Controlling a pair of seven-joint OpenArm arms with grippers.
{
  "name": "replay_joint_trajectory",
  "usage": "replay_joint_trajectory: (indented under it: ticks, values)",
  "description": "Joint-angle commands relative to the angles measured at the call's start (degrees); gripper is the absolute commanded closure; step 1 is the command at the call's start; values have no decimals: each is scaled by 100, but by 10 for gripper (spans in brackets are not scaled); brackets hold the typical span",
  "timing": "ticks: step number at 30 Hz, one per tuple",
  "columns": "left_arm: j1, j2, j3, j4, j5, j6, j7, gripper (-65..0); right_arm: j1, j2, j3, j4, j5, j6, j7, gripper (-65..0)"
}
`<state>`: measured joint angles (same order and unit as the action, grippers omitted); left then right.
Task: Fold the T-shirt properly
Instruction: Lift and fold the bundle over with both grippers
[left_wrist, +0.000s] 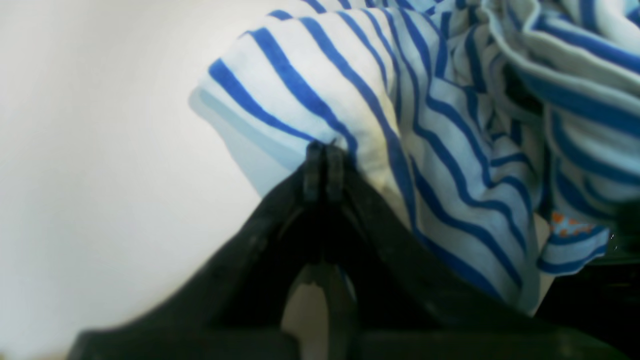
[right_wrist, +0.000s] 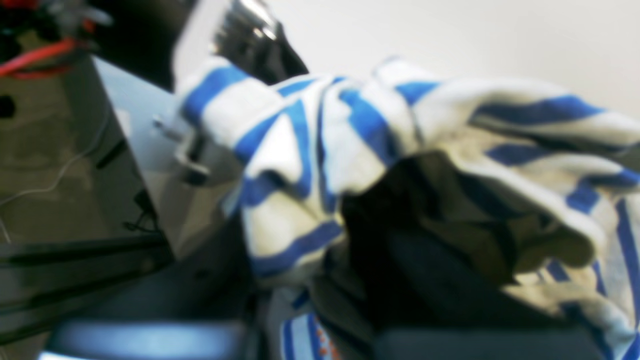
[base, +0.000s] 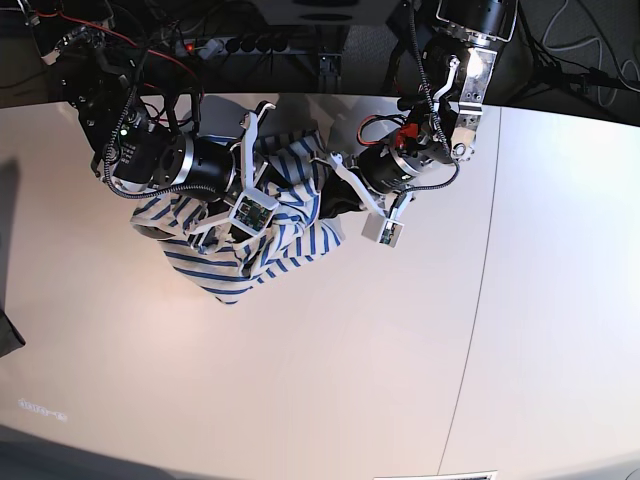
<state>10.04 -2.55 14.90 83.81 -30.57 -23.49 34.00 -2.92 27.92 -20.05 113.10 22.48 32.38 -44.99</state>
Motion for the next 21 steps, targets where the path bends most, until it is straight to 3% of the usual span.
replay_joint_trajectory:
  ticks: [1,4,6,12,17,21]
  values:
    - [59,0,20,-22,136,-35,310,0,81,46,26,17,70,39,199,0]
    - [57,0,20,-22,70,-33,310,0,83,46,13,-166,109,42,376,-247]
    - [52,-2,17,-22,72,-35,313,0,83,46,-35,-223,109,42,494,-348]
    - [-61,-2,-168,-17,-103,-37,490,0,85,44,-210,-221,723,42,647,-358]
    - [-267,-2,-540,-15,-361,-44,807,0,236,-153,-208,-149,734,42,855,-358]
    - [-352,-20,-782,-15,-699,-581,981,0,529,-437,-208,-146,730,42,848,-358]
